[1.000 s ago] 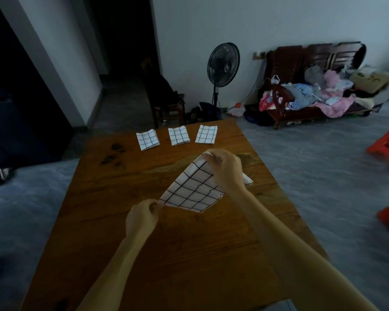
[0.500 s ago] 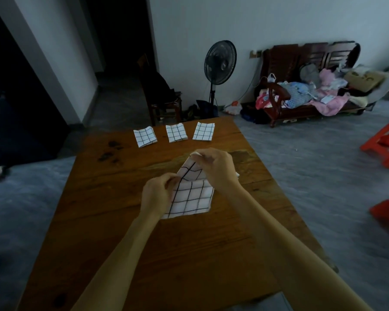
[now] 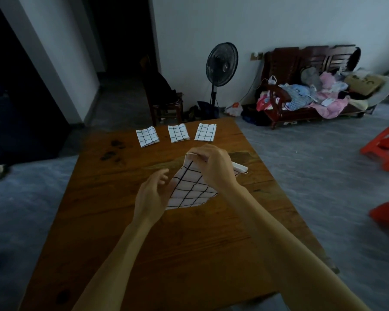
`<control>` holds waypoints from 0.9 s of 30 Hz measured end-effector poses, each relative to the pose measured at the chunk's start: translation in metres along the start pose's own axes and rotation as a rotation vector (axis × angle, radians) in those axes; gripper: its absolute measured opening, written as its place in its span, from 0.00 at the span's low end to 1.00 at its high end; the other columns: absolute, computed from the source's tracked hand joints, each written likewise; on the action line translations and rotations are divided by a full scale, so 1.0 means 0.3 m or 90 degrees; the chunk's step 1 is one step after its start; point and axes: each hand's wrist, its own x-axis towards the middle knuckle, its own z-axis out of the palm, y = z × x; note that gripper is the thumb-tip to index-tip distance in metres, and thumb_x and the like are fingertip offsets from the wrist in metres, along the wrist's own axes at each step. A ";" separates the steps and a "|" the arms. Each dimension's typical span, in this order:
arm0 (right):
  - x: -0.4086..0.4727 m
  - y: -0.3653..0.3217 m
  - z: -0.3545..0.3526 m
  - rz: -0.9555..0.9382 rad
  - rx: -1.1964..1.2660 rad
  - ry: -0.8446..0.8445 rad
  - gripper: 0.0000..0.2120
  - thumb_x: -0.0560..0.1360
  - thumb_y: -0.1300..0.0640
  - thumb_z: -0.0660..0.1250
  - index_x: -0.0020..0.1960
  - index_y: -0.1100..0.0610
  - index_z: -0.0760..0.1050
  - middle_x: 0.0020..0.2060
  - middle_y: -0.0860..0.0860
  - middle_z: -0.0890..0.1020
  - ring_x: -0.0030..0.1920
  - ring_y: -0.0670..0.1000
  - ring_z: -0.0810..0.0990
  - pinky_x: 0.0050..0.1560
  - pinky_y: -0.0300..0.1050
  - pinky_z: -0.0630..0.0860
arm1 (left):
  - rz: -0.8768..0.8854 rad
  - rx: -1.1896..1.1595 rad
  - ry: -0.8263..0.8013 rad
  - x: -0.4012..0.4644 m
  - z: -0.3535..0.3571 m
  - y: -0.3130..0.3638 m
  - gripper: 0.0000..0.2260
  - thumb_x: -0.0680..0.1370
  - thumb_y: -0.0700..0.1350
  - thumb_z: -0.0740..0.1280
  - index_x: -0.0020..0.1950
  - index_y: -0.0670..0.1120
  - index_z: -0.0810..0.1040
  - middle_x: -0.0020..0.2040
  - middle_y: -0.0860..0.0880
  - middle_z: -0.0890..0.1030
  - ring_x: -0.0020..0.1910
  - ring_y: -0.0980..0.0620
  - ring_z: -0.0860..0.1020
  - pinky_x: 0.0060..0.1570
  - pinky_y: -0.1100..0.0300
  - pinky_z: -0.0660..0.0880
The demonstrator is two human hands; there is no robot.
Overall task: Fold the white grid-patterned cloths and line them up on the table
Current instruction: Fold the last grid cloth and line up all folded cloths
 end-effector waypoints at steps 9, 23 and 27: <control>-0.014 -0.030 0.022 0.008 0.040 -0.030 0.05 0.76 0.57 0.70 0.50 0.53 0.84 0.40 0.47 0.84 0.39 0.43 0.78 0.40 0.31 0.71 | -0.003 -0.053 -0.088 0.021 -0.044 0.018 0.09 0.79 0.48 0.63 0.53 0.49 0.81 0.38 0.54 0.81 0.34 0.54 0.77 0.36 0.56 0.76; -0.007 -0.025 -0.006 0.090 0.016 0.079 0.06 0.76 0.58 0.70 0.51 0.56 0.84 0.41 0.44 0.83 0.38 0.36 0.76 0.41 0.26 0.70 | -0.065 0.036 -0.165 -0.052 -0.044 -0.093 0.12 0.78 0.49 0.65 0.59 0.47 0.79 0.53 0.50 0.82 0.45 0.58 0.77 0.47 0.65 0.74; -0.033 -0.010 0.023 0.056 -0.033 0.008 0.06 0.77 0.58 0.68 0.49 0.53 0.84 0.40 0.45 0.83 0.38 0.42 0.77 0.39 0.33 0.72 | -0.038 -0.035 -0.147 0.000 -0.057 -0.019 0.26 0.74 0.59 0.66 0.70 0.52 0.70 0.58 0.59 0.72 0.53 0.60 0.73 0.54 0.59 0.72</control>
